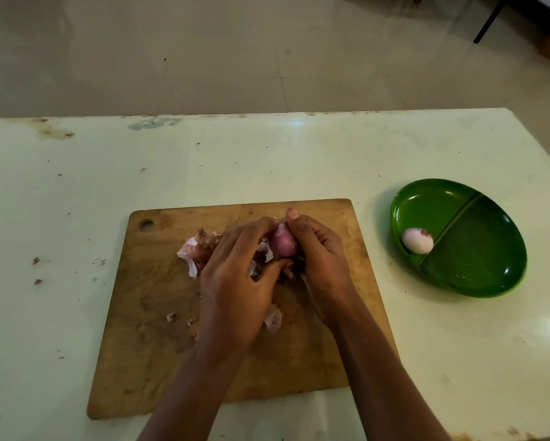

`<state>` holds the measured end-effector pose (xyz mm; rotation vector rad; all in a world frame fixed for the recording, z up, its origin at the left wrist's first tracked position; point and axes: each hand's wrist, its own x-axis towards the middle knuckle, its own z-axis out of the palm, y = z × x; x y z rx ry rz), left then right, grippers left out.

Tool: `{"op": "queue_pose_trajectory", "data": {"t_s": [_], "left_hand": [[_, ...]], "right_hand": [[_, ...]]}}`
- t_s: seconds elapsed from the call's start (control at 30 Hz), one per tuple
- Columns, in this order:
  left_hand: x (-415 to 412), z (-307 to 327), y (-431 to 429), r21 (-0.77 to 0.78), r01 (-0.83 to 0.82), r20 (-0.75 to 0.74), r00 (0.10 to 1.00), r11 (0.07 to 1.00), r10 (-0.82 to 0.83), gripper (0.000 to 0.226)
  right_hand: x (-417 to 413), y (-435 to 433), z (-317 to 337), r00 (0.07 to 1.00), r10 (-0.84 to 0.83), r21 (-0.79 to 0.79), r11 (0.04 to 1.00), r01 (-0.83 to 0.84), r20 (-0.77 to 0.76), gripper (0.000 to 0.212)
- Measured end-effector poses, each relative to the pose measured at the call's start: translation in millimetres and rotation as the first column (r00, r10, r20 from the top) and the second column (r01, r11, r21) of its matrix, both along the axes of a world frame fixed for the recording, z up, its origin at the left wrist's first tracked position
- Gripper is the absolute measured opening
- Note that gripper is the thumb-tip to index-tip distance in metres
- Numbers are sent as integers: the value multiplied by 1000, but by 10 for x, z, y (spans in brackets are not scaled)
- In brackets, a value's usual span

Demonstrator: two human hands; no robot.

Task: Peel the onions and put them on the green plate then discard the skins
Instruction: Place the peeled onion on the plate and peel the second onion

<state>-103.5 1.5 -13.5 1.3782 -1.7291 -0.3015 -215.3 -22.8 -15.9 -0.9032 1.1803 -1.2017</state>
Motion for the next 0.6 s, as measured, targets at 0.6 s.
{"op": "queue_pose_trajectory", "data": {"t_s": [0.6], "left_hand": [[-4, 2, 1, 69, 25, -95, 995, 997, -18, 67]], "right_hand": [[22, 12, 5, 995, 53, -58, 997, -58, -88, 41]]}}
